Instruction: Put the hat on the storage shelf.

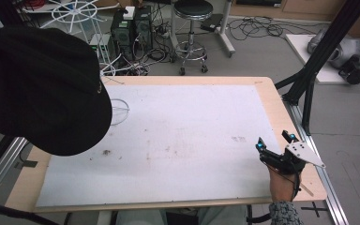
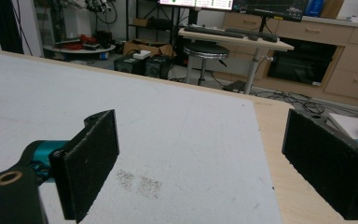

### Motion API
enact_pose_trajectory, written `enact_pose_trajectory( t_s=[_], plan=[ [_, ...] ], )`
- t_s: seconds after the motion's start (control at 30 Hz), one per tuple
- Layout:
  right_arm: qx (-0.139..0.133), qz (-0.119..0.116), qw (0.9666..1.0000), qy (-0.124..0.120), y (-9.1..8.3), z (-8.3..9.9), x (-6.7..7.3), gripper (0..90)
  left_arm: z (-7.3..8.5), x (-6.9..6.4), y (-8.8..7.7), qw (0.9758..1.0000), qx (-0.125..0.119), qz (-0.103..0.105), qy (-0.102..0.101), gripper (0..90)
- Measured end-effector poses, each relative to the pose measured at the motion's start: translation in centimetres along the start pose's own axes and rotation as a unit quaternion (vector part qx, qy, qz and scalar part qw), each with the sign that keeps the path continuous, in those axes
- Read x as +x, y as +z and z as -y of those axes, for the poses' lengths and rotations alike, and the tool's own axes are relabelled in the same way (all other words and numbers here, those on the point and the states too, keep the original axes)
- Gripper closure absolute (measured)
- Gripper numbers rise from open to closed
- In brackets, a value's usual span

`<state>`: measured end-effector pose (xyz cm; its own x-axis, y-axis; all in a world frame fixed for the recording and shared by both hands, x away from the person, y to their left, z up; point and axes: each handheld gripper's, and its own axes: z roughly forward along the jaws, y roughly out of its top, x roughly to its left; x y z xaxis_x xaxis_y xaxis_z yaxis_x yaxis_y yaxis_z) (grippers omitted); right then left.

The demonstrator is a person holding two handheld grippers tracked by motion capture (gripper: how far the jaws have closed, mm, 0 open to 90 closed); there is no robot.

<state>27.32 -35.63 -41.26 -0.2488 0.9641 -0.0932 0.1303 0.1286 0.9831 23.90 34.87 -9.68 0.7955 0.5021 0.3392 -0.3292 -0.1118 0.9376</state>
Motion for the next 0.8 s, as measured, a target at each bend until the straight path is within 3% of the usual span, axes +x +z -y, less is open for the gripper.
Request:
enact_pose_trajectory(
  t_s=[0.3,0.8],
  plan=[
    [0.0,-0.001,1.0,0.001,0.1,0.1,-0.1,9.9,-1.4,0.1,1.0,0.9998,-0.018,0.008,0.008,70.9],
    [0.002,-0.004,1.0,0.005,0.1,0.1,-0.1,9.9,-1.9,2.3,2.4,0.9983,-0.056,-0.016,-0.008,70.9]
  ],
)
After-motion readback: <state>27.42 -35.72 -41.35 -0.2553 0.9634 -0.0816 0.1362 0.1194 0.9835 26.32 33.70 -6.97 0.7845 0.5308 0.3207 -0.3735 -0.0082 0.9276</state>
